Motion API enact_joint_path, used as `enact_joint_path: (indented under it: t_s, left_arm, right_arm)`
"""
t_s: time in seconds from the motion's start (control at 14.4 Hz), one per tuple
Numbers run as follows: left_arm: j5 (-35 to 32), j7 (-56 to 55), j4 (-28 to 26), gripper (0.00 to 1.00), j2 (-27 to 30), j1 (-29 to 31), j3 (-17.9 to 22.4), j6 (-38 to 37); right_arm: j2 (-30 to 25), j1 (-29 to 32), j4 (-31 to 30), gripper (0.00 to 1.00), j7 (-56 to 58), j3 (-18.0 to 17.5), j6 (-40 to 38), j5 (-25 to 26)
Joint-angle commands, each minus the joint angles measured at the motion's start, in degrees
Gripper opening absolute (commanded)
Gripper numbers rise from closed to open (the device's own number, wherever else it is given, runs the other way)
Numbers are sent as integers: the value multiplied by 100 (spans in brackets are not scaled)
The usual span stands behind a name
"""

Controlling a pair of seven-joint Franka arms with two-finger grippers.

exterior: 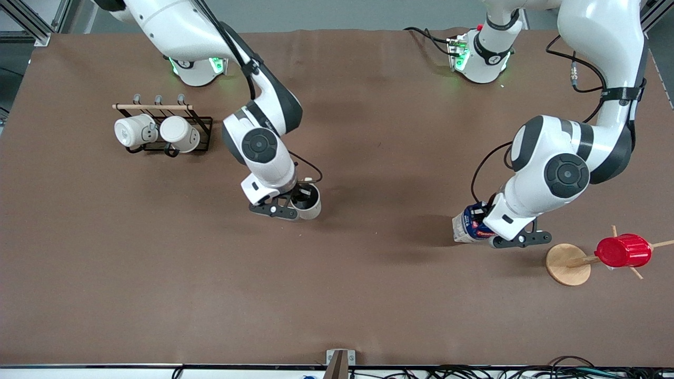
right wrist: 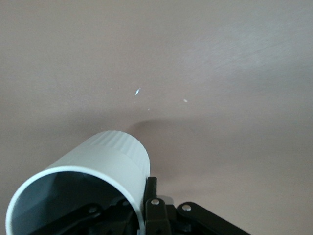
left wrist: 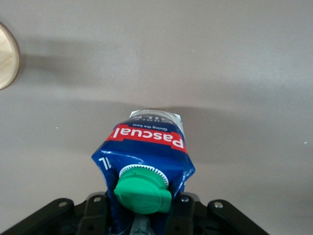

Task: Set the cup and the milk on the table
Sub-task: 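Carry the mug and the carton toward each other at table center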

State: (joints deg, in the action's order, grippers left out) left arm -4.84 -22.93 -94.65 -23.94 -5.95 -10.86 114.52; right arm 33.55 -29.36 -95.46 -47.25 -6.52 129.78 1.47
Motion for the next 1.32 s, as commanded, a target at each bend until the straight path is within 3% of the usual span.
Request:
enact_joint_path:
  t_s: [0.0, 0.14, 0.35, 0.42, 0.55, 0.97, 1.25]
  left_arm:
    - [36, -430, 193, 13, 188, -213, -92, -237]
    - [9, -860, 193, 13, 180, -503, -109, -237]
    - [-8, -1301, 386, 11, 39, -960, -101, -237]
    - [0, -1406, 386, 10, 13, -1066, -109, -229]
    - [9, -1565, 404, 8, -83, -1346, -109, -185]
    - [9, -1863, 1247, 5, -760, -2102, -101, -132]
    - [9, -2303, 1695, 4, -1129, -2533, -101, 43]
  right_arm:
    - [222, -69, 159, 13, -135, 54, 12, 64]
    - [275, -87, 150, 20, -100, 54, -32, 64]
    - [301, -61, 133, 41, -135, 54, -41, 64]
    - [293, -34, 142, 53, -100, 54, -50, 55]
    - [205, -17, 142, 100, -91, 54, -67, 55]
    - [-1103, 553, 159, 100, 110, 80, -786, 55]
    - [-1903, 1466, 151, 100, 1284, 81, -1585, 55]
